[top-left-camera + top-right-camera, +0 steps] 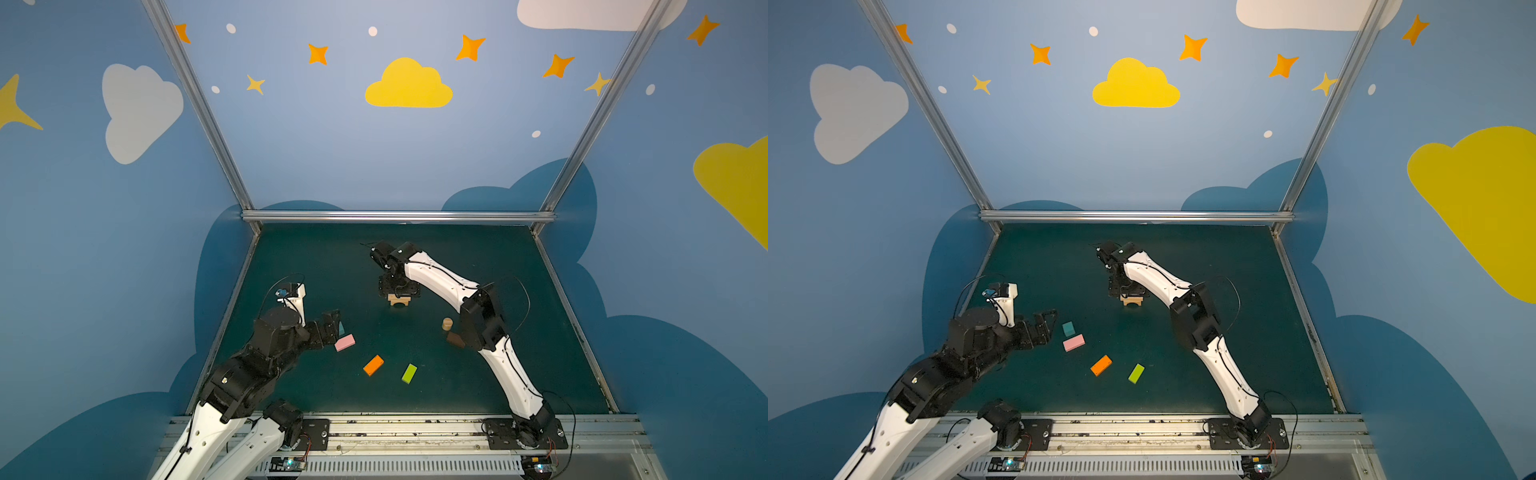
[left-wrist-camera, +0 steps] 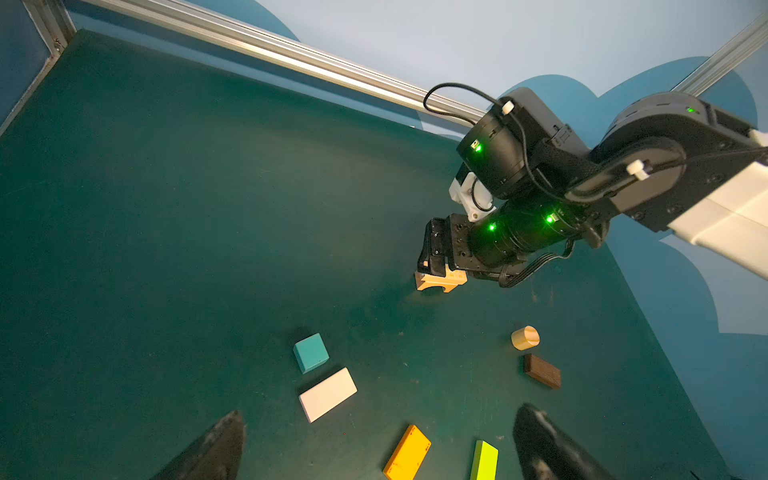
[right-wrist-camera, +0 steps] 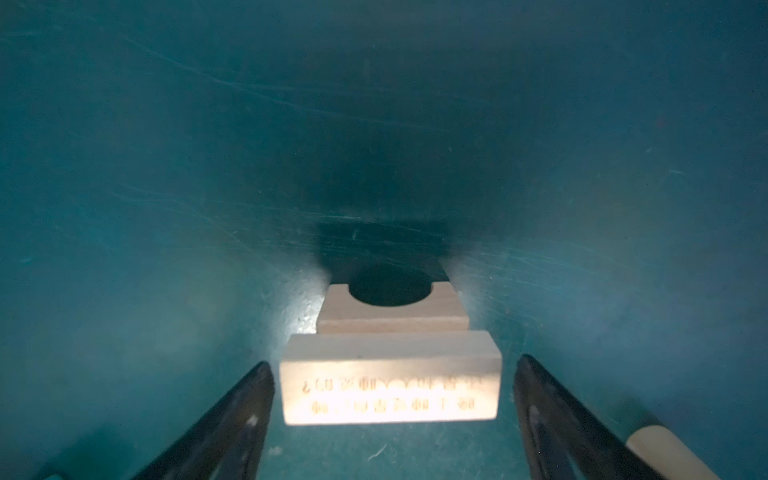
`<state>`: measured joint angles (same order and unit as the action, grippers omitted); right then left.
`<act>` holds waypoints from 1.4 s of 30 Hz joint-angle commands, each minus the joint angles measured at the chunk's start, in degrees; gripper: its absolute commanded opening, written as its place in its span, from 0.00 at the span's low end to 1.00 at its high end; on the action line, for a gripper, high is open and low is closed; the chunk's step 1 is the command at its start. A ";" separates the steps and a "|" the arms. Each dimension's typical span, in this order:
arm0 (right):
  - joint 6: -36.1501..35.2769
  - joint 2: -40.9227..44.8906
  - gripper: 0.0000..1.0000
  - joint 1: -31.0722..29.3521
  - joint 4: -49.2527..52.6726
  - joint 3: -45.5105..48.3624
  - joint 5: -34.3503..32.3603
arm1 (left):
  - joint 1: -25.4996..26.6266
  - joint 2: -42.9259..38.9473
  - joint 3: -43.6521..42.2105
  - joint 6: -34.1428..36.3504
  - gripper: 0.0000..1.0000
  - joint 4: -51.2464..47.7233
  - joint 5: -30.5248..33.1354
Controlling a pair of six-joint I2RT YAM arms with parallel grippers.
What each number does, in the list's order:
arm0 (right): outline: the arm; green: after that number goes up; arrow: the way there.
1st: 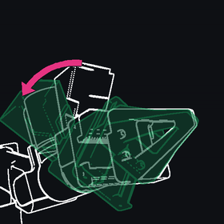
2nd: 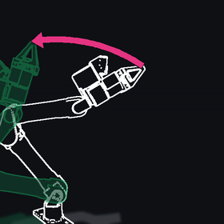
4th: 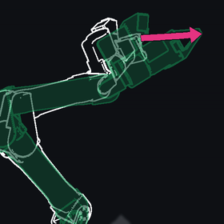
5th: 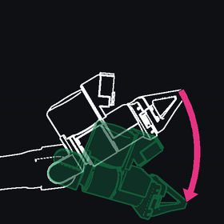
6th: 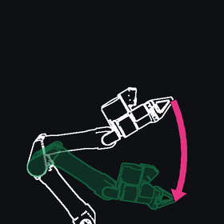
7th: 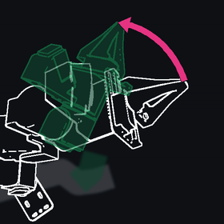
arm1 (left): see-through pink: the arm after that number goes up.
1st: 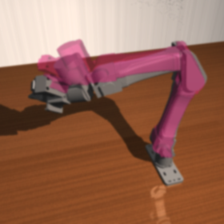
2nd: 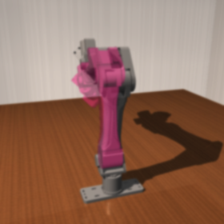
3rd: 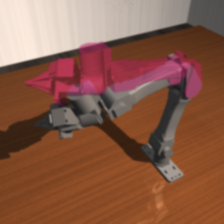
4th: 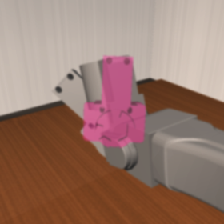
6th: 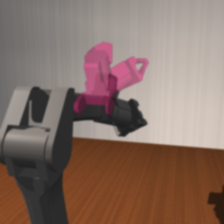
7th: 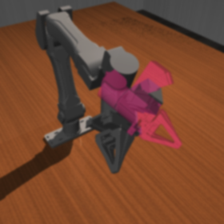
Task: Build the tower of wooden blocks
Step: 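Open the right gripper to release the cream block on the arch, then raise the right gripper from the stack while the left gripper nears the orange block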
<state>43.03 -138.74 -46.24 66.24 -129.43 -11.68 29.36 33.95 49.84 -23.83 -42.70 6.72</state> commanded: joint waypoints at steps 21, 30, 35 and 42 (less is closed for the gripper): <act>-4.90 18.11 0.88 -0.97 -4.98 5.27 -2.94 | -0.18 2.46 -0.36 0.40 1.00 -0.89 1.00; -5.63 31.08 0.88 -0.04 -14.28 21.48 -2.60 | -0.19 6.95 -0.10 0.06 1.00 -1.59 1.54; -5.07 38.82 0.88 1.36 -20.55 31.42 -1.81 | -0.15 10.18 0.12 -0.67 1.00 -2.50 0.95; -4.79 50.35 0.88 3.06 -28.61 45.26 -1.36 | -0.19 13.59 0.78 -1.84 0.98 -2.91 -0.25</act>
<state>38.33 -92.99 -43.77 43.00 -87.72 -13.37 29.36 46.68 49.84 -24.91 -44.05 6.90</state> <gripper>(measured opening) 0.878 0.981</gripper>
